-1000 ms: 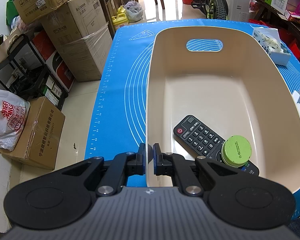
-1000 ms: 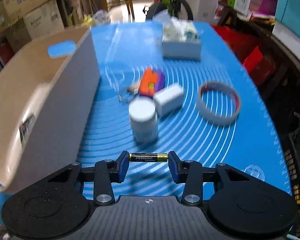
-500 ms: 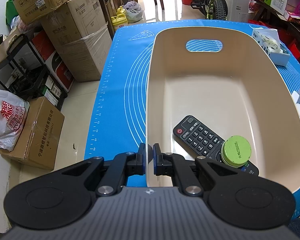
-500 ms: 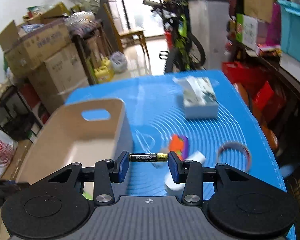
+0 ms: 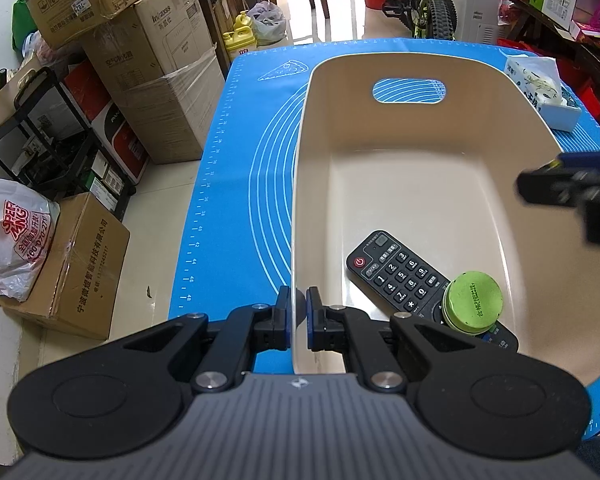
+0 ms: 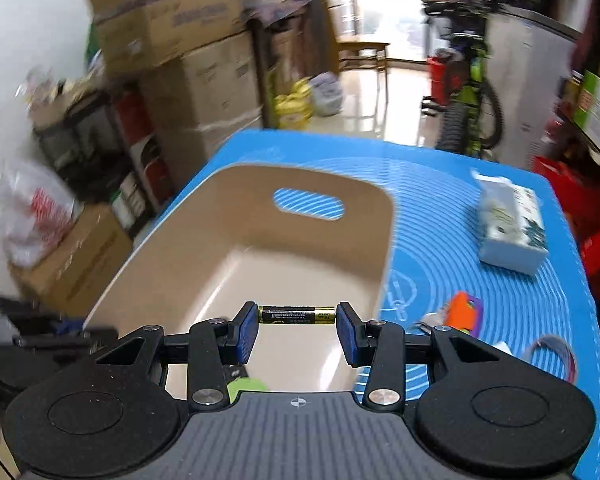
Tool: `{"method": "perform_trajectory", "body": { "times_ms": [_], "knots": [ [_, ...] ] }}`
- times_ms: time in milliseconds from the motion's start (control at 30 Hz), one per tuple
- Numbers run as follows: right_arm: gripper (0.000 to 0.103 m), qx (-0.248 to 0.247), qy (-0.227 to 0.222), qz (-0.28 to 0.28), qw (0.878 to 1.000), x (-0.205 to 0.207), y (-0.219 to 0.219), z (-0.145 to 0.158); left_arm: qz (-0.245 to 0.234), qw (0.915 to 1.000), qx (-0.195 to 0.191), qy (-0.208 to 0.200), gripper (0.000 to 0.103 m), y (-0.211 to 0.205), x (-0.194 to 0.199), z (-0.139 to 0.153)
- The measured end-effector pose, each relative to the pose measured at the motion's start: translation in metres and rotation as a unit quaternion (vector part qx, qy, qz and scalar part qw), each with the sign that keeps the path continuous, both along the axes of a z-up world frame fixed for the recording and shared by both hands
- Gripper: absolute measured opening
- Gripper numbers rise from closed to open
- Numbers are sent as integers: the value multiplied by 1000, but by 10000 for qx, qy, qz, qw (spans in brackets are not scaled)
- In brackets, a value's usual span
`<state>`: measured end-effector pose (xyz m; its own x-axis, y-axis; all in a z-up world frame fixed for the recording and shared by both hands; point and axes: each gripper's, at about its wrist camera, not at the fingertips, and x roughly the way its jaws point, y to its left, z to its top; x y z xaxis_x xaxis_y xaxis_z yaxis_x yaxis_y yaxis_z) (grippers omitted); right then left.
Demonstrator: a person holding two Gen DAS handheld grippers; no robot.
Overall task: Organize rigid objects
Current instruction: 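Carry the battery into the bin with the right gripper and release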
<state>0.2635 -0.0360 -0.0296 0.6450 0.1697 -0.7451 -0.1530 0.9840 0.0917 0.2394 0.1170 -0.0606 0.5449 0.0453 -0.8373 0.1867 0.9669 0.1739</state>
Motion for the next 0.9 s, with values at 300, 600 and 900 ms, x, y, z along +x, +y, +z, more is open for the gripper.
{"method": "perform_trajectory", "body": {
  "times_ms": [300,600,900],
  "knots": [
    [48,-601,596,785,9933,2,40,-30,-8,10000,0,5,8,1,0,-1],
    [50,-1067,871,987,9855,-8,48,-48,-12,10000,6,6,8,1,0,-1],
    [65,-556,655,753,9935,-7,28,-31,-12,10000,12,5,8,1,0,-1]
  ]
}}
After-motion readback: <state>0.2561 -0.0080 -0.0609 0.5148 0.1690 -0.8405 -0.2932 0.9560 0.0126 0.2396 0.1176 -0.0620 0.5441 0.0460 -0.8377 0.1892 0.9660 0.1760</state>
